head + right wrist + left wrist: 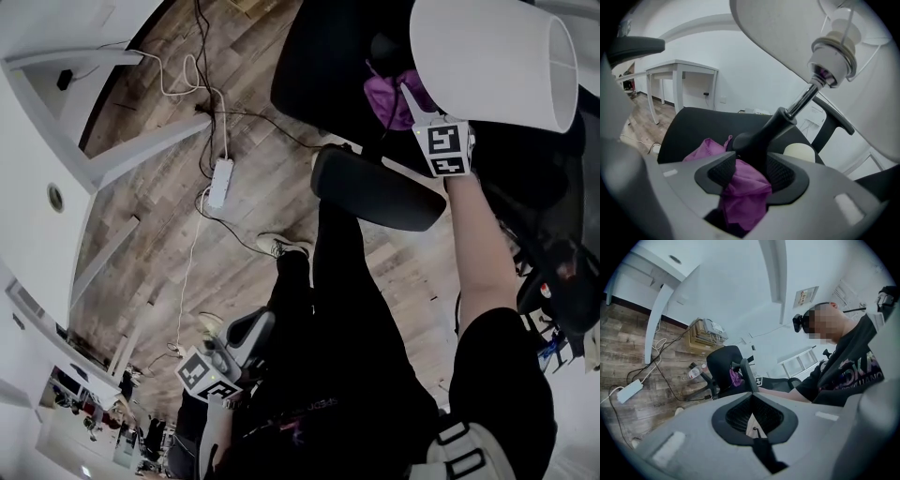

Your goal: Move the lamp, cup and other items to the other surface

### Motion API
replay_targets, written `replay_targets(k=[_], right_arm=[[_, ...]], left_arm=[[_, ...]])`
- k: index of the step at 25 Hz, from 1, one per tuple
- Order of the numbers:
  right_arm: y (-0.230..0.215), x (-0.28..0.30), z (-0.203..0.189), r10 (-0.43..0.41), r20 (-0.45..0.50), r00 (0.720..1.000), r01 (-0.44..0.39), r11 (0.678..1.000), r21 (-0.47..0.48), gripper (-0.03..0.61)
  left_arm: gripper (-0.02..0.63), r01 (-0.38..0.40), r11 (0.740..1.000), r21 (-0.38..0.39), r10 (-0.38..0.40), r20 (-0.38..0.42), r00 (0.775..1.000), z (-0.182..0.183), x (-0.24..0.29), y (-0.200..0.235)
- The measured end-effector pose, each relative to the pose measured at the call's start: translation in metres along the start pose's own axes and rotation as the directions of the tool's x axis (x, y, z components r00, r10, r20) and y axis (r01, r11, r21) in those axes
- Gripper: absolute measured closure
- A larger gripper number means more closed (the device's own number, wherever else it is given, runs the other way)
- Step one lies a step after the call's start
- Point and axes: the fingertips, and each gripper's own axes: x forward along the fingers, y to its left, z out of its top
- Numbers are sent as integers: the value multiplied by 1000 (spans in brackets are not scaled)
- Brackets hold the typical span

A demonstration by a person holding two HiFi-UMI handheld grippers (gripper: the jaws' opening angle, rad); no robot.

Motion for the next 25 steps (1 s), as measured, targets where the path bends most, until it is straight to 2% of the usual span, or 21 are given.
replay_targets(k=[4, 7, 9, 11, 15, 19, 21, 23, 25], right_arm=[[9, -26, -14, 8, -81, 997, -9, 1000, -10, 378], [15, -53, -28, 20, -162, 987, -6, 997, 83, 432], [7, -76, -42, -25, -210, 977, 65, 981, 184, 515], [-4, -104, -61, -86, -269, 959, 158, 952, 262, 532], [-14, -164, -87, -162, -346, 924, 295, 878, 377, 573], [-26, -222, -75, -263, -326, 908, 398, 784, 477, 580], [-26, -249, -62, -300, -308, 903, 425, 735, 528, 578], [-25, -271, -45, -326, -280, 903, 430, 672, 603, 578], [-18, -286, -16, -326, -211, 921, 376, 612, 696, 577]], left_arm=[[617, 32, 999, 15, -32, 18, 999, 2, -18, 0], [617, 55, 998, 39, -57, 44, 997, 12, -36, -7], [617, 83, 994, 70, -88, 72, 993, 22, -49, -13], [617, 104, 990, 96, -113, 94, 989, 30, -63, -19], [617, 126, 986, 113, -138, 113, 984, 39, -85, -25], [617, 184, 968, 171, -205, 118, 972, 55, -91, -38], [617, 202, 958, 204, -230, 124, 965, 64, -99, -46], [617, 212, 950, 230, -248, 139, 959, 73, -108, -55], [617, 212, 943, 257, -257, 157, 953, 81, -118, -62]])
